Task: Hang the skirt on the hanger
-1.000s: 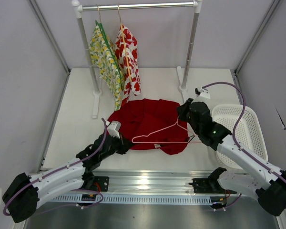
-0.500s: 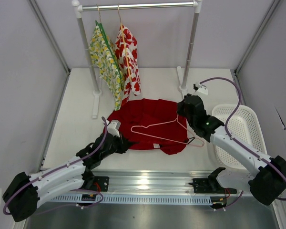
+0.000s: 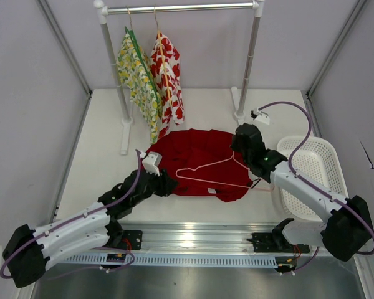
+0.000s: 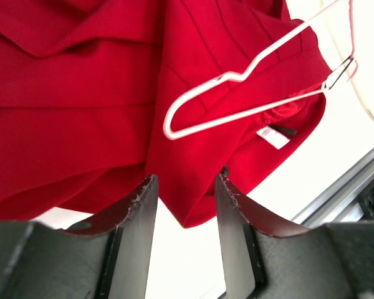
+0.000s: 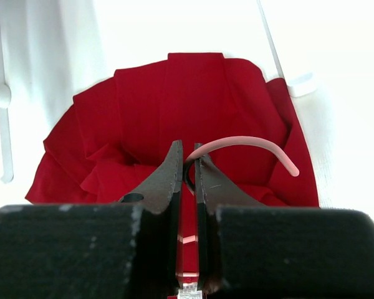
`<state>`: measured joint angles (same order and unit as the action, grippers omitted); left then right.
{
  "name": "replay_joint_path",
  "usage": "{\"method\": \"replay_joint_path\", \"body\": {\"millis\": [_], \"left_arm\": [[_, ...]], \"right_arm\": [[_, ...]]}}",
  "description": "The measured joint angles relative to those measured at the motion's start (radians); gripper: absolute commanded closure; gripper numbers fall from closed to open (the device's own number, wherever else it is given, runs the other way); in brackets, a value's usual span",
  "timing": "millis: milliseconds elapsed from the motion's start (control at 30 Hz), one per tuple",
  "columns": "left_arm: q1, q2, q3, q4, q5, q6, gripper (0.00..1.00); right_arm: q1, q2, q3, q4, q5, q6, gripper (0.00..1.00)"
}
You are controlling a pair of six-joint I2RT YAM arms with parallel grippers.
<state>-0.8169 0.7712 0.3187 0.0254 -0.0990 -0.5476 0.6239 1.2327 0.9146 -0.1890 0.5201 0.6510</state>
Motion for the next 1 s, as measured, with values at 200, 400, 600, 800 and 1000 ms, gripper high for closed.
{"method": "replay_joint_path", "body": {"millis": [200,400,600,800,1000], "left_arm": [[-0.047,-0.002,0.036,-0.039,-0.062,0.031,0.53],[-0.163,0.07,0.115,-0.088,-0.143,0.063,0.58],[-0.261,0.196,0.216,-0.133,-0.224,0.07,0.6],[-0.313,0.333,0.303,-0.198,-0.273,0.067,0.62],[-0.33,0.444,0.38,-0.274,-0.32,0.045,0.62]], "right_arm": [[0.0,0.003,0.0,0.0,0.009,0.0,1.0],[0.0,0.003,0.0,0.0,0.01,0.0,1.0],[0.0,0.003,0.0,0.0,0.01,0.0,1.0],[0.0,0.003,0.0,0.0,0.01,0.001,1.0],[0.0,0.003,0.0,0.0,0.01,0.002,1.0]]}}
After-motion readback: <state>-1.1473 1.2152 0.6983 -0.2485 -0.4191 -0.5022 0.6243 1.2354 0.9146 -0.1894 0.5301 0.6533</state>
